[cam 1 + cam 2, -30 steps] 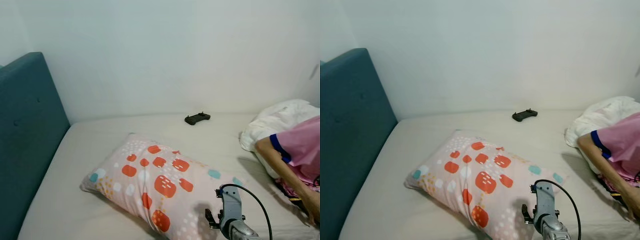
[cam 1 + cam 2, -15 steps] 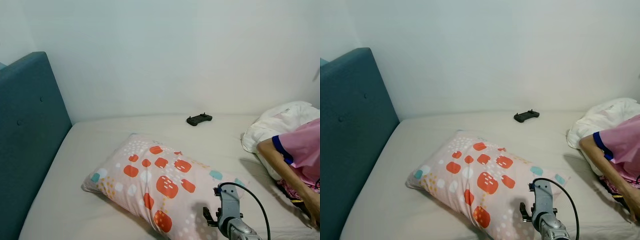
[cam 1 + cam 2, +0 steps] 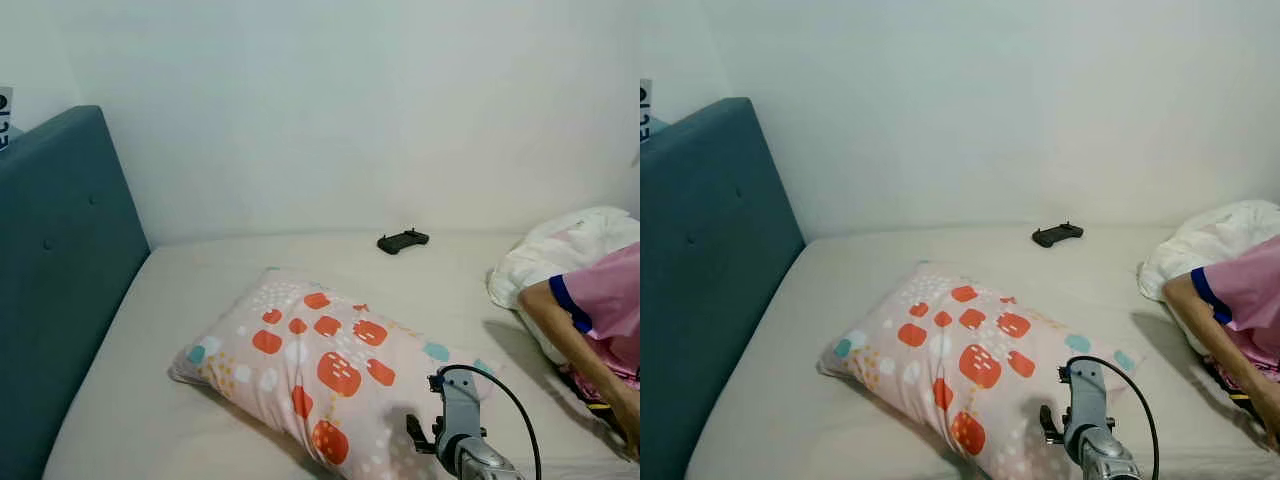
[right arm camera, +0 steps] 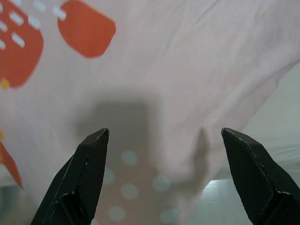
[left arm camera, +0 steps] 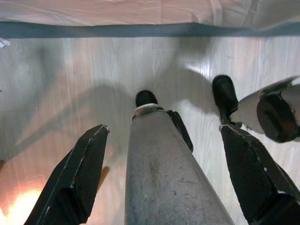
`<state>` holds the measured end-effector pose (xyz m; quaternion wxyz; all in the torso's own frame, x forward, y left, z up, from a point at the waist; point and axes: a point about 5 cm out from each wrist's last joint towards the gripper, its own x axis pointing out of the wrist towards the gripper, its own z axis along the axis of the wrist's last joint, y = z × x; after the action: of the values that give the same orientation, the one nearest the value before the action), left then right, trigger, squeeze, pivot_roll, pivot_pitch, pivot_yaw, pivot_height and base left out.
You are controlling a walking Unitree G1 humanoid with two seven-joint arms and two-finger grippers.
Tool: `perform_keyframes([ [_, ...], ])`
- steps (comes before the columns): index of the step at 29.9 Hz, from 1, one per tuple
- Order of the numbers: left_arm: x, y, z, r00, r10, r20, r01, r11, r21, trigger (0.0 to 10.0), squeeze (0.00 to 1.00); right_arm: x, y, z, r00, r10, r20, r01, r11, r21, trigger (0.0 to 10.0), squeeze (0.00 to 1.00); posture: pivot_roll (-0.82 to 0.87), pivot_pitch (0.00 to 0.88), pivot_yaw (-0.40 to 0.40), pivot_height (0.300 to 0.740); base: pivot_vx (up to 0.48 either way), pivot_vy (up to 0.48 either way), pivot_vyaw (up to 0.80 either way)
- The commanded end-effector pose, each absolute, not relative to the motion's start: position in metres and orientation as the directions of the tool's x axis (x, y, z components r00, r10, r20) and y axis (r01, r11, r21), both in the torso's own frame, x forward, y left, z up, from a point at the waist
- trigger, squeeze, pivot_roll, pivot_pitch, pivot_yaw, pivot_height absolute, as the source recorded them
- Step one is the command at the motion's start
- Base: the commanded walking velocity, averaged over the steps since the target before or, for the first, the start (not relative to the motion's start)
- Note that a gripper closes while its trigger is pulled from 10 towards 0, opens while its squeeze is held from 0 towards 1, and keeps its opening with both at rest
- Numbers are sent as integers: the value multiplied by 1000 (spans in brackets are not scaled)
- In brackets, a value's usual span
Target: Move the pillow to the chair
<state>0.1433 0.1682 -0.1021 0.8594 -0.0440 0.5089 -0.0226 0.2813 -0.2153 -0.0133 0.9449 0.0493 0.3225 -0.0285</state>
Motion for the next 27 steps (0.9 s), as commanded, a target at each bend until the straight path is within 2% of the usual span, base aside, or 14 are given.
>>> perform_keyframes([
  [1, 147, 170, -100, 506, -86, -858, -31, 993, -117, 10000, 0, 282, -216, -13, 792, -17, -611, 113, 987, 118, 10000, 0, -138, 26, -2, 685, 0, 0, 0],
  [11, 166, 170, -92, 565, -87, -820, -49, 989, -139, 10000, 0, 270, -221, -21, 791, -19, -612, 165, 969, 184, 10000, 0, -155, 31, 1, 650, 0, 0, 0],
  [17, 168, 170, -92, 568, -93, -818, -33, 990, -135, 10000, 0, 269, -228, -19, 806, -25, -592, 184, 960, 210, 10000, 0, -162, 31, 9, 630, 0, 0, 0],
  [27, 162, 172, -94, 558, -94, -825, -21, 992, -128, 10000, 0, 273, -253, -7, 829, -130, -543, 260, 950, 170, 10000, 0, -158, 38, 20, 590, 0, 0, 0],
])
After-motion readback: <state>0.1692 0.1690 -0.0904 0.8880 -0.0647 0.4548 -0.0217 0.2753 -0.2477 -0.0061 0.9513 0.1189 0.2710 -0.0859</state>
